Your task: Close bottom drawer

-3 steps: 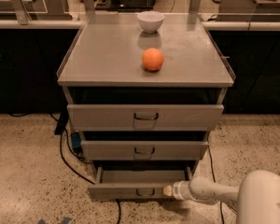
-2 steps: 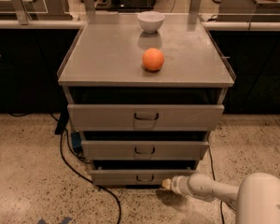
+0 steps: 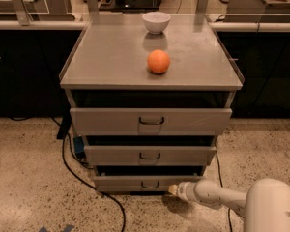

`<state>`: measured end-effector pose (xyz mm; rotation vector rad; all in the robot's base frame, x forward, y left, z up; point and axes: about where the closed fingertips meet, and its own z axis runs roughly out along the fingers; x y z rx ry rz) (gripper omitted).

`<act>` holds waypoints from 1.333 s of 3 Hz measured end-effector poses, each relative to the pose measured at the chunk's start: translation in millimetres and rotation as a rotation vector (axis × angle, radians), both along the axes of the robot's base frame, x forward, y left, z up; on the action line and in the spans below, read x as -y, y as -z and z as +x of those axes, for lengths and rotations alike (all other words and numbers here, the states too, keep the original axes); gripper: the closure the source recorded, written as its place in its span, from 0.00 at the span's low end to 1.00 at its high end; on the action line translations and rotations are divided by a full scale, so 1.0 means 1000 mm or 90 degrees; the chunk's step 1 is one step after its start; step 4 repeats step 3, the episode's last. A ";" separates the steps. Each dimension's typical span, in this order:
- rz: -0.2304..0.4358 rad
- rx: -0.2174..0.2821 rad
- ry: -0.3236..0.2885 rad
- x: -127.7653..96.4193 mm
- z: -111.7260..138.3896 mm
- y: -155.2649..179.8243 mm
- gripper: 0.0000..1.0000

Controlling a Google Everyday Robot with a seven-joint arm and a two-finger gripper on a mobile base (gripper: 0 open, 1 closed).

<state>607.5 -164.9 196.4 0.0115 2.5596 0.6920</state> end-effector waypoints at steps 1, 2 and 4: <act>-0.008 0.018 0.018 0.005 0.019 0.000 1.00; -0.028 0.045 0.024 0.005 0.047 -0.007 1.00; -0.028 0.045 0.024 0.005 0.047 -0.007 1.00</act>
Offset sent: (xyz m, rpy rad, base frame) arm 0.0881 -0.0051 0.0206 -0.0902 -0.1325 -0.0455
